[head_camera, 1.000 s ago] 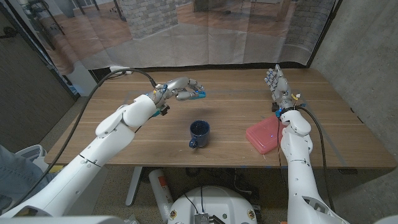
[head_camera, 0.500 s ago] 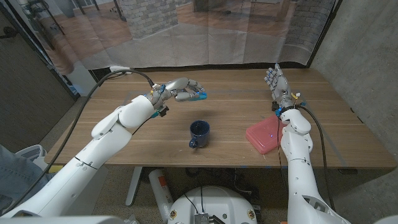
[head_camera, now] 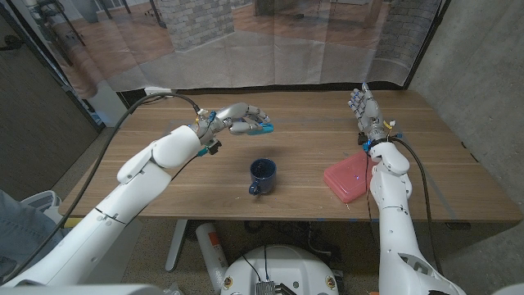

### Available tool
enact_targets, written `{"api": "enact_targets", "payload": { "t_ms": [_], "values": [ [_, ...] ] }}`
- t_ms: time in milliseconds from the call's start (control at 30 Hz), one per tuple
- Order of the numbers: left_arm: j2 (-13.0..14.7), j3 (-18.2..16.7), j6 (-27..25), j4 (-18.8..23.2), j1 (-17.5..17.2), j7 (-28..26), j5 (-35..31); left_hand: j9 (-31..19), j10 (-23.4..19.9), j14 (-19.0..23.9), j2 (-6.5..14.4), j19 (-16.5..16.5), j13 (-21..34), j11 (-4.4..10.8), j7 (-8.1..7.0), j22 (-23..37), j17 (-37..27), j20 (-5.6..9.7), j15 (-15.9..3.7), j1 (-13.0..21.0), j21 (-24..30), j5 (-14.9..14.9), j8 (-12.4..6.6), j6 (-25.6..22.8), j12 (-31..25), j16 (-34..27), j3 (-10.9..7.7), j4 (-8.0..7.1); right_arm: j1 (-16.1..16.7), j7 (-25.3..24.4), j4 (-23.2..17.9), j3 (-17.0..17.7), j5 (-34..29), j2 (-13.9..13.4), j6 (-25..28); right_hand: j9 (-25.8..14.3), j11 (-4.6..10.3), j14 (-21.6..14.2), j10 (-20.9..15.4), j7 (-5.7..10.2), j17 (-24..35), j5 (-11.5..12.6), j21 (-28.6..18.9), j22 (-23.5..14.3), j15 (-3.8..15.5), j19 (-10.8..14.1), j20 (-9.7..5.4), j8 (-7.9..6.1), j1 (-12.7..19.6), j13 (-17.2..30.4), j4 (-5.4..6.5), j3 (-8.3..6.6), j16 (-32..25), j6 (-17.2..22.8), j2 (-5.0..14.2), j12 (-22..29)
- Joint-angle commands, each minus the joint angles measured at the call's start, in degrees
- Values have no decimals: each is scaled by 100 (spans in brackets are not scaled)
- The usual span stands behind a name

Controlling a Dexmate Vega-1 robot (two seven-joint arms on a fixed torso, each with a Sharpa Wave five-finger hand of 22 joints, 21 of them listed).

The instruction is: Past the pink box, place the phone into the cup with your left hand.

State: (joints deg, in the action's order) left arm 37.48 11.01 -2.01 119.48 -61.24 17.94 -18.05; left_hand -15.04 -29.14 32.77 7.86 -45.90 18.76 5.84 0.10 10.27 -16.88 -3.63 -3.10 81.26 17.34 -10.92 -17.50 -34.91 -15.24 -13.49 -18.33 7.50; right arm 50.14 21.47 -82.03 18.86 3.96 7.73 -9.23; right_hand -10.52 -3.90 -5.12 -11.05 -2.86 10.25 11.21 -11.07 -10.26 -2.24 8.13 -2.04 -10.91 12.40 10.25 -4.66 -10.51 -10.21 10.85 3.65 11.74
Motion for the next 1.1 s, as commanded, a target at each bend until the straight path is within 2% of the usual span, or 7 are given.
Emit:
{"api": "enact_targets", "payload": {
  "t_ms": [33,433,633,1100],
  "values": [
    [103,-89,-220,172,-75,241,214,-23,-44,65,23,-55,12,-33,33,25,-32,83,-63,-33,-11,-10,23,-57,13,-2,-63,-7,-153,52,202,22,27,-10,-119,-31,-23,-48,-42,15,22,22,-43,-32,-3,1,1,-28,33,27,-29,-16,-44,27,-15,22],
    [219,-160,-382,451,-185,307,218,-25,-49,78,21,-50,19,-36,38,26,-34,90,-46,-44,-16,-9,31,-57,23,4,-72,-8,-198,71,290,53,29,-22,-158,-31,-25,-47,-40,13,22,22,-43,-32,-2,-1,-2,-29,35,27,-34,-16,-43,30,-12,21],
    [246,-217,-370,577,-236,484,464,-25,-53,77,19,-49,22,-17,42,27,-35,89,-45,-51,-17,-8,33,-62,28,10,-76,-10,-198,111,294,65,42,-41,-171,-31,-24,-46,-41,13,22,22,-44,-32,-1,1,-3,-30,36,27,-35,-17,-43,32,-11,22],
    [335,-329,-387,968,-572,377,305,-31,-50,94,17,-42,30,-30,45,29,-37,90,-35,-70,-23,-5,39,-61,44,17,-84,-14,-171,175,271,74,56,-56,-120,-31,-26,-52,-50,17,22,21,-44,-32,2,1,-4,-30,36,27,-39,-17,-45,35,-7,25]
  ]
}}
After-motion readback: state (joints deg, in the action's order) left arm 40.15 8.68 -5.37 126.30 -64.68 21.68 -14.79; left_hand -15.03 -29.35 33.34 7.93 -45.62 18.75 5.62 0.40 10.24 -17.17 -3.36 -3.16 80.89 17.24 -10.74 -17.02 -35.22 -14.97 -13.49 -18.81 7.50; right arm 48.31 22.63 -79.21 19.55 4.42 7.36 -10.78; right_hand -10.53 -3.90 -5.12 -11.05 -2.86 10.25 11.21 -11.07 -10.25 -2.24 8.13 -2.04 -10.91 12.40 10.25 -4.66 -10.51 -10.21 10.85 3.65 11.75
